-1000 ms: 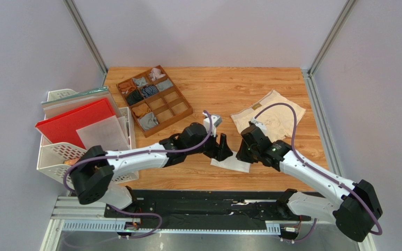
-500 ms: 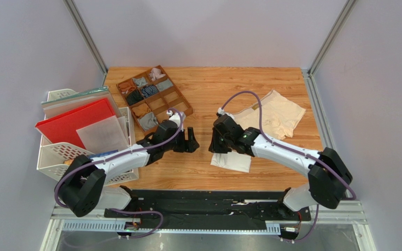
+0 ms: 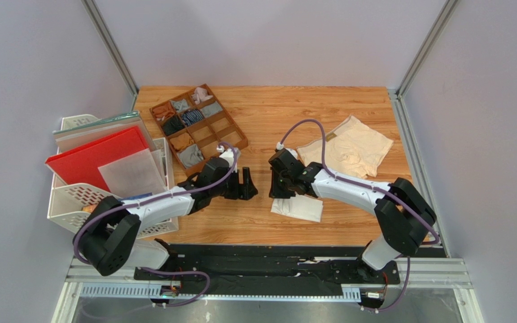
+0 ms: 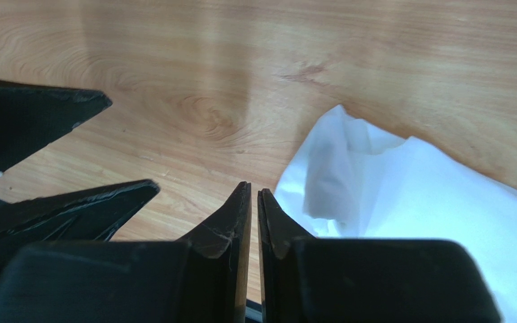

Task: Roll the underwear
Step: Roll the underwear at the center of the board.

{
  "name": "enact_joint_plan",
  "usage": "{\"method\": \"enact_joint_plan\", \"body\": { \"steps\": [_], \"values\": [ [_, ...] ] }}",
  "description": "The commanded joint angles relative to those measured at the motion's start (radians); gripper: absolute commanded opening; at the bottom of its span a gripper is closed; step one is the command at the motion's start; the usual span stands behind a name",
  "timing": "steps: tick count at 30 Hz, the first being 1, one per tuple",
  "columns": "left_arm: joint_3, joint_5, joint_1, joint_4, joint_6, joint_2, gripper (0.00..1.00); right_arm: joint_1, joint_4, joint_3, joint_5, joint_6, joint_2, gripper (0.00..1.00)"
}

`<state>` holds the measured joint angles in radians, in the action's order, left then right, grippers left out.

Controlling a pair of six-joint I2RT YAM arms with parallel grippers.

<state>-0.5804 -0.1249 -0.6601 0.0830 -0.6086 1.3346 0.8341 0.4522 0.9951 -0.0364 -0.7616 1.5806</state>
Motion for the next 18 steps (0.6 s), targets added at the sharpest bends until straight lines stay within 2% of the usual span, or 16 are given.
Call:
{"method": "enact_joint_plan", "body": {
  "steps": [1, 10, 18],
  "values": [
    [0.010, -0.041, 0.002, 0.063, -0.010, 0.009, 0.82, -0.045, 0.000, -0.026, -0.048, 0.004, -0.004, 0.12],
    [0.013, -0.067, 0.004, 0.095, -0.011, 0.044, 0.80, -0.095, -0.020, -0.085, -0.042, 0.010, 0.006, 0.11],
    [-0.007, -0.125, -0.042, 0.182, -0.023, 0.142, 0.72, -0.128, -0.020, -0.138, -0.066, 0.010, -0.014, 0.11]
  ]
}}
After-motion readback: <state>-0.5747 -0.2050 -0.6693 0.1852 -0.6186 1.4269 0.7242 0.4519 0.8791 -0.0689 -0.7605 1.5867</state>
